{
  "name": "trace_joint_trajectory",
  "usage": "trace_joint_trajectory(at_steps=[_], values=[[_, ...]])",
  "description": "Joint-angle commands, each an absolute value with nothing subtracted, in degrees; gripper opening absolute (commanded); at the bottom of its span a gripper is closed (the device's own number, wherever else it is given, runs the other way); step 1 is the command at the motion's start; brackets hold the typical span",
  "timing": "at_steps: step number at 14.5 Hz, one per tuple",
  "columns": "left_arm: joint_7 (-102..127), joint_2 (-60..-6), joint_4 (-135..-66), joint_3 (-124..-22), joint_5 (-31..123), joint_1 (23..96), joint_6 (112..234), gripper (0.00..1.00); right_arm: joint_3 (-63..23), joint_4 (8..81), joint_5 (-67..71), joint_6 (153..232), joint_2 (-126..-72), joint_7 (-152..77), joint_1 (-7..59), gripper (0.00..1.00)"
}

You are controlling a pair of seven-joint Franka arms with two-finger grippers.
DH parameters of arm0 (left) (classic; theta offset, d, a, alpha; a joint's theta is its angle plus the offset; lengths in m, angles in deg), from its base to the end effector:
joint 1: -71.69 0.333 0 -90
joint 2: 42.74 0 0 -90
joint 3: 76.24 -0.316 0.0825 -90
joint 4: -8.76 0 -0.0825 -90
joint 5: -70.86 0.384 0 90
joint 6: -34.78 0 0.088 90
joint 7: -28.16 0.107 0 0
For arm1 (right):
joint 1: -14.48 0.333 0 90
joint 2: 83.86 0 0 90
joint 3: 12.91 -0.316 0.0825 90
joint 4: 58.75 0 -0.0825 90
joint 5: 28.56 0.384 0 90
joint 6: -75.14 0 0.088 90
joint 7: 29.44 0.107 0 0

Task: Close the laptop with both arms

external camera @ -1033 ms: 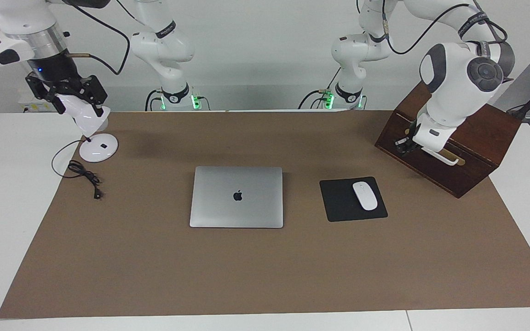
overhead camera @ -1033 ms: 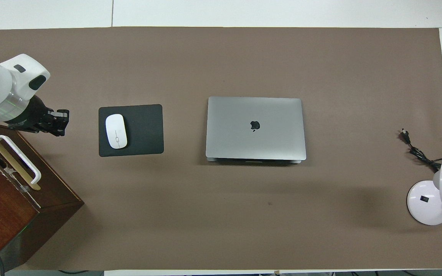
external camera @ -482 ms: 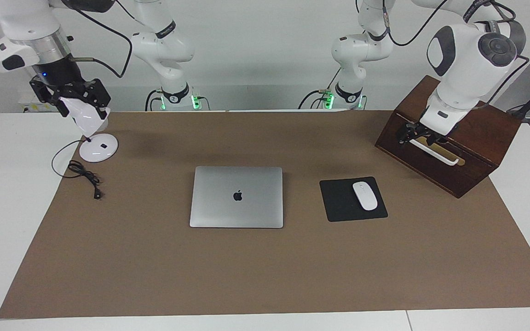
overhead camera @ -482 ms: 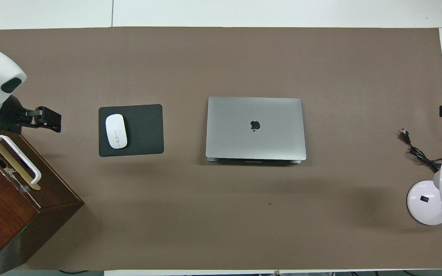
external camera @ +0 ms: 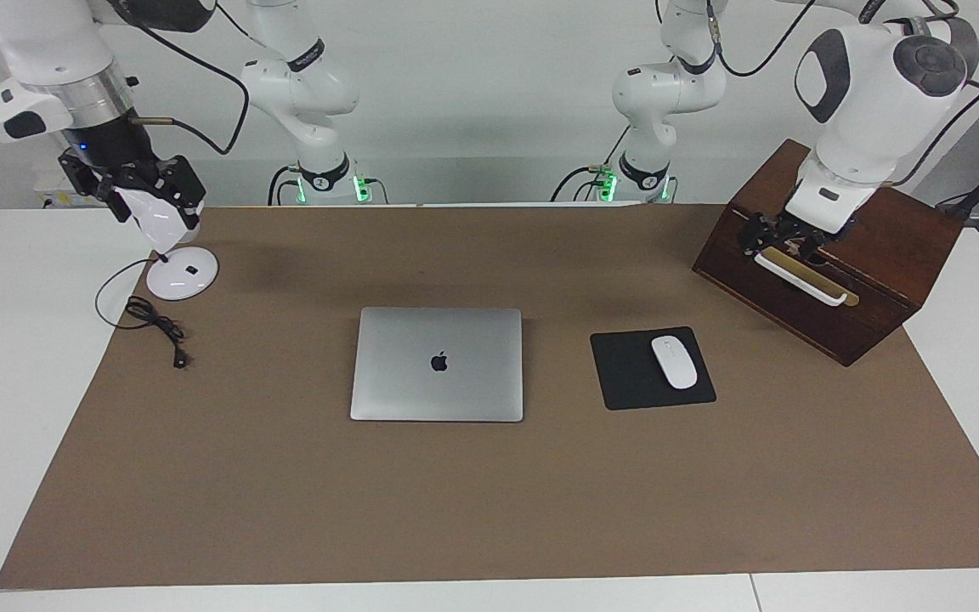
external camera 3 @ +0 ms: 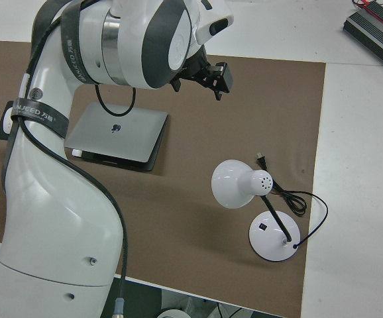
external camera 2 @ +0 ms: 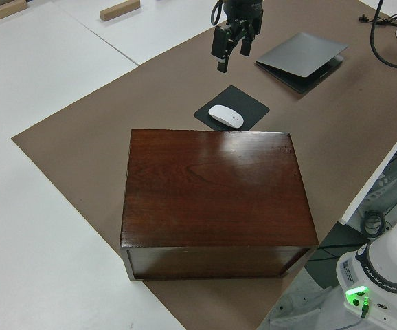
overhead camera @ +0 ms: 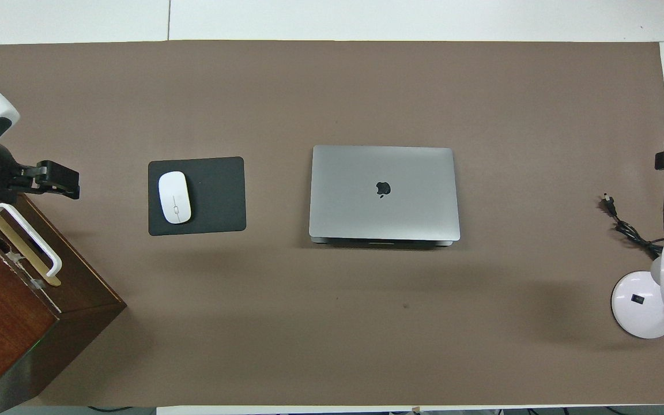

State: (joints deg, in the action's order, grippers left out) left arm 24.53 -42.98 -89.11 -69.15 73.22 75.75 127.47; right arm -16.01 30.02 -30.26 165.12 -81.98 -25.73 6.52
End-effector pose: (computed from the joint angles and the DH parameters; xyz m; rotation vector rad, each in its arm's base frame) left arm 0.5507 -0.0250 0.5660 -3.0924 -0.0105 0.1295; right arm 0.5425 -0.0488 0.6527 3.0997 -0.2335 0.0833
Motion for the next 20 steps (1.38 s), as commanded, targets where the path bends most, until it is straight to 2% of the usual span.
trace_joint_trajectory(at_steps=[1, 5, 7, 12, 15, 20], values=[[23.94, -45.90, -90.99, -68.77, 73.67, 75.66, 125.23, 1.00, -16.33, 30.55, -30.49, 165.84, -81.75, -25.31, 6.04, 1.00], [23.50, -45.82, -91.43, -69.90, 73.67, 74.16, 126.71, 1.00, -16.42, 30.64, -30.31, 165.84, -81.66, -25.40, 6.04, 1.00], [23.41, -45.82, -91.61, -73.76, 73.50, 71.09, 127.94, 1.00, -16.42, 30.64, -30.31, 165.84, -81.66, -25.22, 6.04, 1.00], [23.15, -44.94, -91.53, -73.61, 73.41, 70.82, 128.82, 1.00, -16.33, 30.73, -30.31, 165.84, -81.66, -24.87, 6.04, 1.00], [22.97, -44.24, -88.19, -73.25, 73.32, 70.82, 124.97, 1.00, -16.42, 30.82, -30.31, 165.75, -81.66, -24.87, 6.04, 1.00], [22.98, -44.59, -88.36, -72.28, 73.23, 70.99, 125.04, 1.00, -16.42, 30.82, -30.31, 165.75, -81.66, -24.87, 6.04, 1.00]])
